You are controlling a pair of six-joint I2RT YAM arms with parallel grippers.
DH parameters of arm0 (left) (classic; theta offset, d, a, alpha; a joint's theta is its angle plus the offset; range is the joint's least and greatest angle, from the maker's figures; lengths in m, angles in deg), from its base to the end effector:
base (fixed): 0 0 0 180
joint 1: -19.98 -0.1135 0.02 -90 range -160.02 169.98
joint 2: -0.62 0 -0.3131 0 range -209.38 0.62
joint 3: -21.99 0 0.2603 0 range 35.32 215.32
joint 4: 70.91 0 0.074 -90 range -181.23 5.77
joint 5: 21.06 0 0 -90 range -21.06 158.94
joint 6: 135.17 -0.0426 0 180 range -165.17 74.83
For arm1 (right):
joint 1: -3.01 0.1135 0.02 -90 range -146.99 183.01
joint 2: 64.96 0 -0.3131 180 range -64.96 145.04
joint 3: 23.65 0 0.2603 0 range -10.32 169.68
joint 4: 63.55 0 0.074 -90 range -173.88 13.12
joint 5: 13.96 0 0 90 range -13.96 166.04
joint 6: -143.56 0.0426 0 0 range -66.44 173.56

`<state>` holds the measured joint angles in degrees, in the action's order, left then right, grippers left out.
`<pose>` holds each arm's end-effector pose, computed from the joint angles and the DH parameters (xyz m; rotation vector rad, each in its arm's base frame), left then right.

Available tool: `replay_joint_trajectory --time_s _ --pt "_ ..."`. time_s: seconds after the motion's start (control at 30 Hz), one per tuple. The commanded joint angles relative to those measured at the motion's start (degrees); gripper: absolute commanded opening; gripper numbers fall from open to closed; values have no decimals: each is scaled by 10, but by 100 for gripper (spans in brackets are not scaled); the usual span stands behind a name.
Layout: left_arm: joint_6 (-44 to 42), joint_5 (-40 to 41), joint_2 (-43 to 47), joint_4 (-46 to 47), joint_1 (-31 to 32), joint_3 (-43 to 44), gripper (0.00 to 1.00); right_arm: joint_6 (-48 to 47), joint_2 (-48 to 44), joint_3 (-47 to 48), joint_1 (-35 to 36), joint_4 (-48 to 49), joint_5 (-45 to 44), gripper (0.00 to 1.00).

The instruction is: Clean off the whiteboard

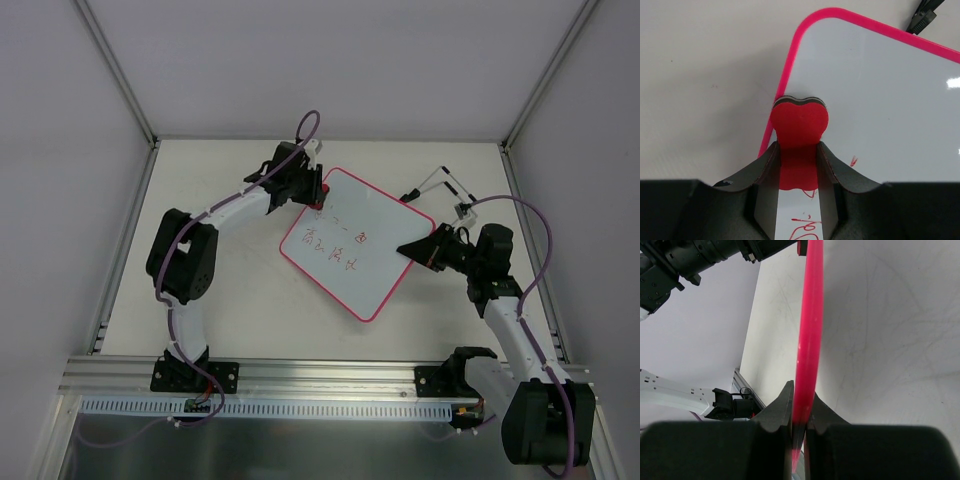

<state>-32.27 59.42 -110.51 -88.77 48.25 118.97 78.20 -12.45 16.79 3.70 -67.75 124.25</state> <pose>0.4226 -0.2353 0.2804 0.3909 2.1451 -0.5942 0.1819 0.0340 0.2788 -0.2168 1.8814 1.0790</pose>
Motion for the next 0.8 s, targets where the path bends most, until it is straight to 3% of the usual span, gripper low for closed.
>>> replay_joint_trajectory --time_s 0.0,0.17,0.37,0.6,0.77 --pt "16 -15 4 -35 64 -31 0 -81 -20 34 19 95 66 0" --pt "40 -21 9 -28 144 -40 0 -73 -18 32 19 107 66 0" --pt "67 -31 26 -24 183 -44 0 -73 -19 29 19 109 65 0" --pt "72 -7 49 -23 147 -61 0 -72 -24 23 19 110 66 0" --pt "76 0 68 -7 70 -109 0 -70 -32 20 19 110 66 0"
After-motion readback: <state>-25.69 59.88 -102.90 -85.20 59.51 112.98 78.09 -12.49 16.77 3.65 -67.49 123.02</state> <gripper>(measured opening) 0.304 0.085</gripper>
